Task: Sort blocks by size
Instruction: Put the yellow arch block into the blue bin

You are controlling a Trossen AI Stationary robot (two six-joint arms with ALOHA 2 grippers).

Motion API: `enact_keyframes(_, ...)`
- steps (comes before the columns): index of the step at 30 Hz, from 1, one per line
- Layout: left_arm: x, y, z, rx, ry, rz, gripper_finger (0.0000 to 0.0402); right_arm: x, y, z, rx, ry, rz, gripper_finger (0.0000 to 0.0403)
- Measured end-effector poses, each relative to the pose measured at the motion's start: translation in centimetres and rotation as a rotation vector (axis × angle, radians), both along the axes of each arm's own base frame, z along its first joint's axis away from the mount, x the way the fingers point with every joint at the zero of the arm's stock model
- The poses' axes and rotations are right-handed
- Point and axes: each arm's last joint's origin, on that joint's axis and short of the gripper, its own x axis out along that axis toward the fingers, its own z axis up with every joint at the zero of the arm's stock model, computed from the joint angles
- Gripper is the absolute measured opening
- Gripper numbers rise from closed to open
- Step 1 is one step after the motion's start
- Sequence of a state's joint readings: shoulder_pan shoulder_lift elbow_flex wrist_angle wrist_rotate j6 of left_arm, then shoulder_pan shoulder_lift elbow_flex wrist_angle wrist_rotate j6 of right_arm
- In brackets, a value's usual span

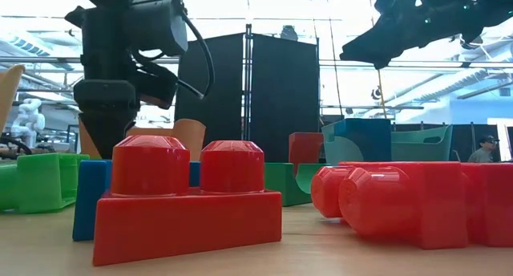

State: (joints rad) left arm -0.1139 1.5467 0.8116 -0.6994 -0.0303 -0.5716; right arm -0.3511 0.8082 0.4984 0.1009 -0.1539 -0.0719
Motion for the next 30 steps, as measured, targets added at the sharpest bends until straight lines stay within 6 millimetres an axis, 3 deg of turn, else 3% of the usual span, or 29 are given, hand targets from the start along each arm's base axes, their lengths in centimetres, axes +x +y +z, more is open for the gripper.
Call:
enact_keyframes(10,-0.6,0.0,-0.2,-0.025,0.068,0.000,0.0119,0.0,0.0,0.0,0.000,0.000,-0.001,0.0175)
enact_keyframes(19,0.0,-0.1,0.3,-0.029,0.032,-0.001,0.0118,0.0,0.0,0.0,0.005,-0.001,-0.002,0.0175)
enact_keyframes(30,2.8,-0.3,3.8,0.016,-0.122,-0.040,0.0118,1.7,-0.3,-2.3,0.067,0.132,0.014,0.0175)
